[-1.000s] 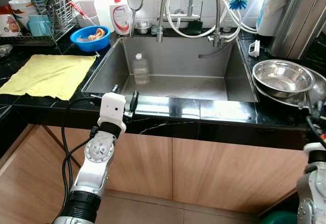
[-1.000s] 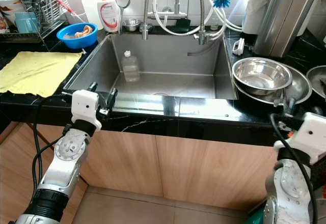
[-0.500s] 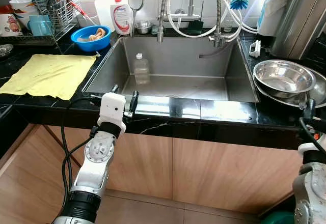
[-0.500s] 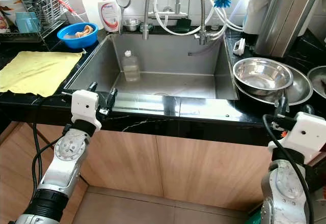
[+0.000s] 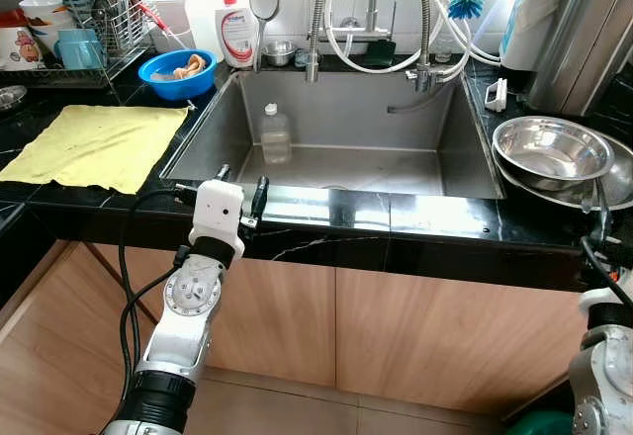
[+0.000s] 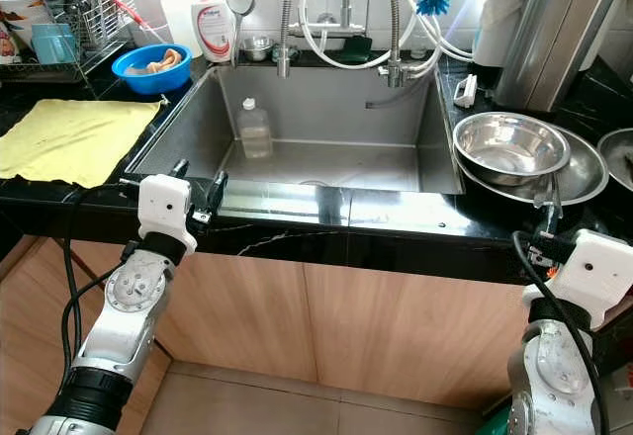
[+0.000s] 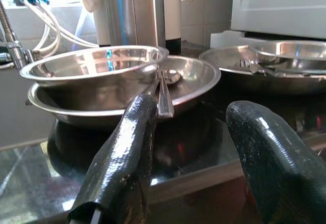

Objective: Kitchen organization

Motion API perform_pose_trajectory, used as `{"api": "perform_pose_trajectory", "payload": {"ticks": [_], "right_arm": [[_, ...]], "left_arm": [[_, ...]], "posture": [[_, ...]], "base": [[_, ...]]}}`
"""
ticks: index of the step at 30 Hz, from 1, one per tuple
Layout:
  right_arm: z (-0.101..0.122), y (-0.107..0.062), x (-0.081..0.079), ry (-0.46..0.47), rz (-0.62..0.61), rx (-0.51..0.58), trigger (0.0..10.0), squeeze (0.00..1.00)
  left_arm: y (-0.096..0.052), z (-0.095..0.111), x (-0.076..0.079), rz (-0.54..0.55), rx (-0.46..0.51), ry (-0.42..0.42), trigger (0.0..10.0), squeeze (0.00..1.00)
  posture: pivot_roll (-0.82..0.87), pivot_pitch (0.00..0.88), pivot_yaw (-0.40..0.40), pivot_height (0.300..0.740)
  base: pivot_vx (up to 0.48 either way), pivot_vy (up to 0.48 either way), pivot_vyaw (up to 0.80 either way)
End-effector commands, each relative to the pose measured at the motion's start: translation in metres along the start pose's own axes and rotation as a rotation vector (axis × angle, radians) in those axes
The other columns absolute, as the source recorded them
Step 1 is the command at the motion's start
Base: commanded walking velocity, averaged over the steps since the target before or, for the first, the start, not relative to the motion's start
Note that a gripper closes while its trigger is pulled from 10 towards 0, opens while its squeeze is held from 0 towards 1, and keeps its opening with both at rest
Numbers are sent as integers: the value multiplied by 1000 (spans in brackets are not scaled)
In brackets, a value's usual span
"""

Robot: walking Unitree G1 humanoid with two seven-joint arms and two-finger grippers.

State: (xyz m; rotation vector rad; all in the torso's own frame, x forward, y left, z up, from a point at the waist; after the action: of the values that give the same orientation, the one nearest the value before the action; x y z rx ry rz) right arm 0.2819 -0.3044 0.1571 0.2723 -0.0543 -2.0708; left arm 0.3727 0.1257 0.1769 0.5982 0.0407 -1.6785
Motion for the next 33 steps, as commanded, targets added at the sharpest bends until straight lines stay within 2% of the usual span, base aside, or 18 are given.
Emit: {"api": "perform_pose_trajectory", "payload": {"ticks": [1, 10, 23, 33], "right_arm": [[-8, -1, 2, 1, -9, -40, 10000, 0], [-15, -1, 5, -19, -26, -80, 10000, 0], [-8, 8, 2, -14, -14, -56, 10000, 0], [-1, 12, 9, -32, -42, -30, 10000, 0]], "left_arm": [[0, -2, -5, 5, -9, 14, 10000, 0], [0, -3, -4, 3, -12, 12, 10000, 0], [0, -1, -3, 0, -10, 11, 10000, 0], [0, -2, -3, -4, -12, 11, 10000, 0]], "posture": [[-27, 0, 56, 720], [-25, 0, 54, 720], [-24, 0, 56, 720], [-22, 0, 60, 720]], "base": [[0, 0, 0], [0, 0, 0], [0, 0, 0], [0, 0, 0]]}}
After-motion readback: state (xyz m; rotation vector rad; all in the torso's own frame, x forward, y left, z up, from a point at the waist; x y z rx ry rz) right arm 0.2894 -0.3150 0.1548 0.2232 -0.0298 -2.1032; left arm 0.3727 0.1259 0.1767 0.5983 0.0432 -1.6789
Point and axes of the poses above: a point about 5 cm out from each wrist's last joint towards the gripper, its own y axis pointing out of the wrist towards the gripper, its own z axis along the axis of the wrist's last joint, x = y × z, the point moved 6 cm from there along y, pointing out of the wrist towards the gripper, and after that the axes turned 12 degrees about y, right-handed, at the moved point
